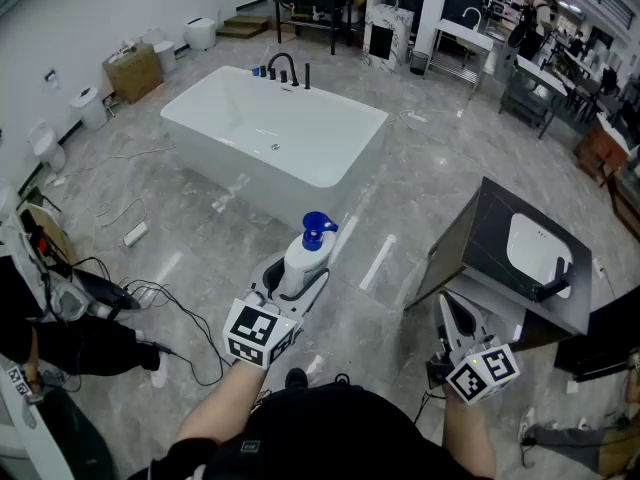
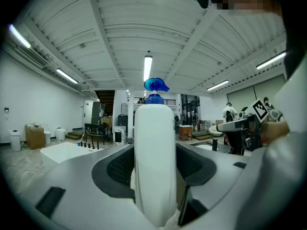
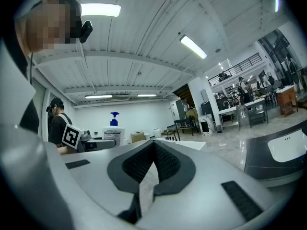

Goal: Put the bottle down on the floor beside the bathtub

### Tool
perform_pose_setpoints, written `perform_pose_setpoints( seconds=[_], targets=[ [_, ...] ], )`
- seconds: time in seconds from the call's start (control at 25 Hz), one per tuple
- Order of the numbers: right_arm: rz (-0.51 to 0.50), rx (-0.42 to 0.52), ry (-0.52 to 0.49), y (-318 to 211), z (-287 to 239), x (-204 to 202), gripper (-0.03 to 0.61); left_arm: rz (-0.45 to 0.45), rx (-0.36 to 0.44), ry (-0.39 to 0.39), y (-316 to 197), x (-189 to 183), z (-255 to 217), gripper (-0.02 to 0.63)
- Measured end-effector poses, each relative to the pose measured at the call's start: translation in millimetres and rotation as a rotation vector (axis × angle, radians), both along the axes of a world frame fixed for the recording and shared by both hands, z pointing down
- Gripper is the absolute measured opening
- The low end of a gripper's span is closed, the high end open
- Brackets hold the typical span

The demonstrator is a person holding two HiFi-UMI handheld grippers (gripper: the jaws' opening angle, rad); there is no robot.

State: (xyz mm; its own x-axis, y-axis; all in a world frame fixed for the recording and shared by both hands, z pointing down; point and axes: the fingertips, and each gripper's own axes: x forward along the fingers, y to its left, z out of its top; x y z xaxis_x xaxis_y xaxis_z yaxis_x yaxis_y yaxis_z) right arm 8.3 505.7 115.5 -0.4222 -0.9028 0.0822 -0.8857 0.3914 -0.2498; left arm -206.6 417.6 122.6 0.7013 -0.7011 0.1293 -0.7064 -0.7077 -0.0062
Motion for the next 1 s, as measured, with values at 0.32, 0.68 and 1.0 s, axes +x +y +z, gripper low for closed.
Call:
perform_pose_setpoints(
  seconds=[0.32, 0.68, 1.0],
  targets=[
    [0.002, -0.011, -0.011, -14, -9, -22, 0.028, 0.0, -0.008, 0.008, -16, -23, -10, 0.265],
    [-0.04, -0.024, -0.076, -18, 1, -46, 0.028, 0.002, -0.029, 0.018, -16, -44, 7, 0.265],
    [-0.076, -0.027, -0.149, -36, 9, -101, 0.028, 0.003, -0.043, 0.028, -19, -93, 23, 0.265]
  ],
)
